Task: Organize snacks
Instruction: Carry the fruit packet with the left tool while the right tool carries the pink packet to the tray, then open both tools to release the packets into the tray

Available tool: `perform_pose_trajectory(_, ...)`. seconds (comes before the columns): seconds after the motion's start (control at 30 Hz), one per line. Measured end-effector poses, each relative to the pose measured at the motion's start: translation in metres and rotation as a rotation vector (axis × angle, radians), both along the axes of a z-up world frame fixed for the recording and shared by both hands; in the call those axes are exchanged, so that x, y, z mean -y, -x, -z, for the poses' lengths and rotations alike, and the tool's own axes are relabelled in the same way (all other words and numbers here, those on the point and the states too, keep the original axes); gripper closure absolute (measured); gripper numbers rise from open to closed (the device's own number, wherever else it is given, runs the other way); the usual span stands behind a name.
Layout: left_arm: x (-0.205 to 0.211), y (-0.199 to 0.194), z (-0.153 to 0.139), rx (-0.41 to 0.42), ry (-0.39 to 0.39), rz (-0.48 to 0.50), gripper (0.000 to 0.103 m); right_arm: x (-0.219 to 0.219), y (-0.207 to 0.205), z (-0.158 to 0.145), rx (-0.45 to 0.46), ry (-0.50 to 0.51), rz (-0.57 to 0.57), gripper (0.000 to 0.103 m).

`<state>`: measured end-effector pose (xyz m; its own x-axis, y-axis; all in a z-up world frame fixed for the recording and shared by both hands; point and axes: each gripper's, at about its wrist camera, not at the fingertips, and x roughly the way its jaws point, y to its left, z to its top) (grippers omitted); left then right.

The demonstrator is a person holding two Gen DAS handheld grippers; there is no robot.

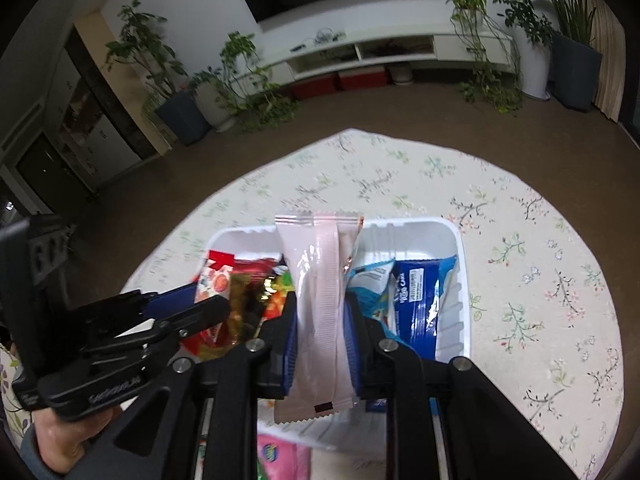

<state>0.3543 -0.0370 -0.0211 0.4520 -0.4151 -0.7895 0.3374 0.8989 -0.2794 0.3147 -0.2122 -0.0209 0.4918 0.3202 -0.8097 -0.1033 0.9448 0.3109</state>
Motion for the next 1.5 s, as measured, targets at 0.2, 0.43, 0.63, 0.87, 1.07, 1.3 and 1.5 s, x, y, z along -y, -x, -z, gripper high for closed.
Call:
perform_pose_trajectory(0.2,0.013,-0.007,0.021,-0.012,-0.019,0.009,0.073,-0.001,-0.008,0.023,-0.037,0.033,0.009,0.08)
perform_pose_trajectory(0.43,0.019,-0.017,0.035,-0.021,-0.012,0.008,0.073,-0.006,-0.012,0.041,-0.064,0.047,0.008,0.077)
perform_pose_trajectory(0.63,0.026,-0.024,0.047,-0.018,-0.018,0.007,0.072,-0.001,-0.012,0.053,-0.069,0.04,0.027,0.074)
perform_pose_trajectory(0.87,0.035,-0.03,0.059,0.0,-0.016,0.004,0.071,0.002,-0.011,0.057,-0.061,0.03,0.028,0.073)
perform_pose_trajectory(1.07,0.036,-0.019,0.056,0.019,0.001,0.01,0.069,-0.003,-0.01,0.057,-0.044,0.058,0.019,0.069)
perform_pose_trajectory(1.3,0.032,-0.007,0.039,0.059,0.003,0.004,0.049,-0.003,-0.006,0.05,-0.041,0.062,0.028,0.054)
perform_pose_trajectory(1.5,0.023,0.011,0.01,0.131,-0.014,-0.024,0.03,-0.008,0.006,0.035,0.002,0.116,0.02,0.046)
